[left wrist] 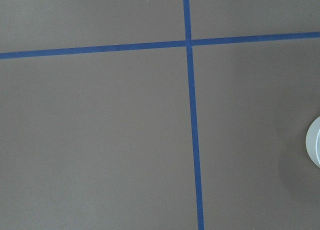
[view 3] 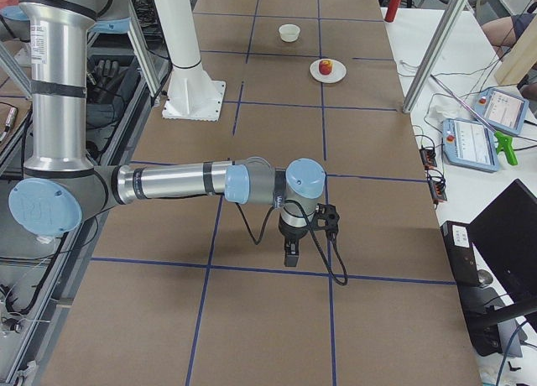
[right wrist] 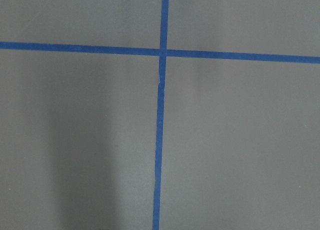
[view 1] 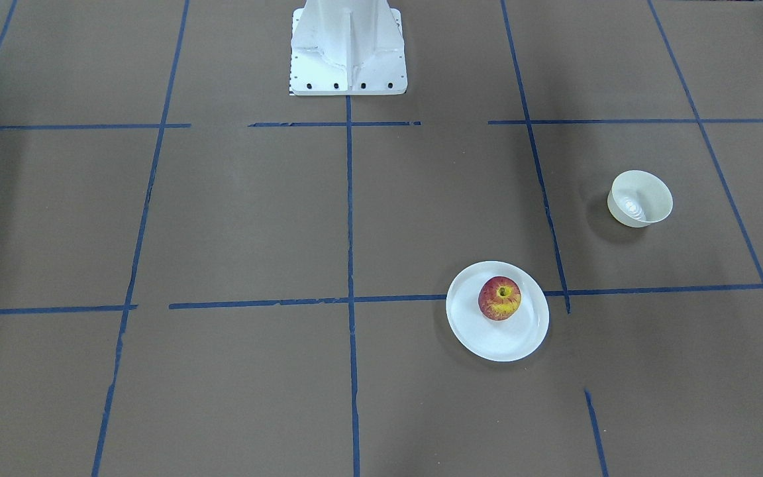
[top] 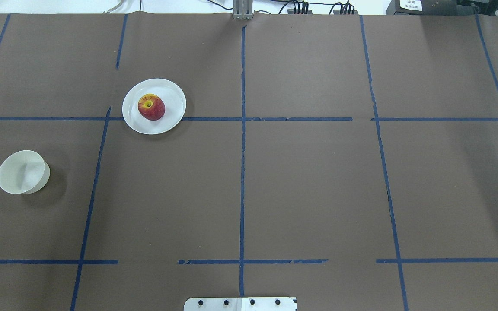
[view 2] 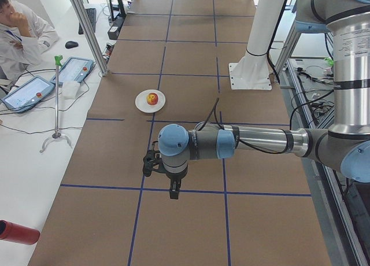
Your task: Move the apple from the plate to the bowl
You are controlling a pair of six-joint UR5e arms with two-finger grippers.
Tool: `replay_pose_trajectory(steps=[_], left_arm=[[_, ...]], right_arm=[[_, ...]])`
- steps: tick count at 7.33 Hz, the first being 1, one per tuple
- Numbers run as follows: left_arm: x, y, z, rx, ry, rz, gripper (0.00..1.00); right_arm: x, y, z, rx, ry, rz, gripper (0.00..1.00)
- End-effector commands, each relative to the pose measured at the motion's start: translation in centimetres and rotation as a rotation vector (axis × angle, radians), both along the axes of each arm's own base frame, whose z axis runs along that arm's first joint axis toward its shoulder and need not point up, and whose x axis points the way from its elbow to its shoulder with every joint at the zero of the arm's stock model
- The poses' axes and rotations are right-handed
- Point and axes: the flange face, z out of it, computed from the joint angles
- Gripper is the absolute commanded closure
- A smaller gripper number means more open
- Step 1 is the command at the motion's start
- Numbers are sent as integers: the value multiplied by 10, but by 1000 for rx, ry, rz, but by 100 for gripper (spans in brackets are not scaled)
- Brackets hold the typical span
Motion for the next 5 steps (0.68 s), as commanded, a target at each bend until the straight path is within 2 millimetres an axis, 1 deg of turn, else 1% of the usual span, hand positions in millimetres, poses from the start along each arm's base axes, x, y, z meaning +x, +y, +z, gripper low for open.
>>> replay_pose_trajectory(steps=[1,2,3,4,5], left_arm=[[1,2,3,-10,5,0,0],[1,6,1,-12,6,-1,0],[0,6,-6,-5,2,-6,0],[0,8,-7,-7,-1,-10,0],[0,9,-14,17,3,-7,0]], right_arm=[[0,0,0,1,0,-1,0],[0,0,0,0,0,0,0],[0,0,-1,2,0,-1,0],[0,0,0,0,0,0,0],[0,0,0,0,0,0,0]])
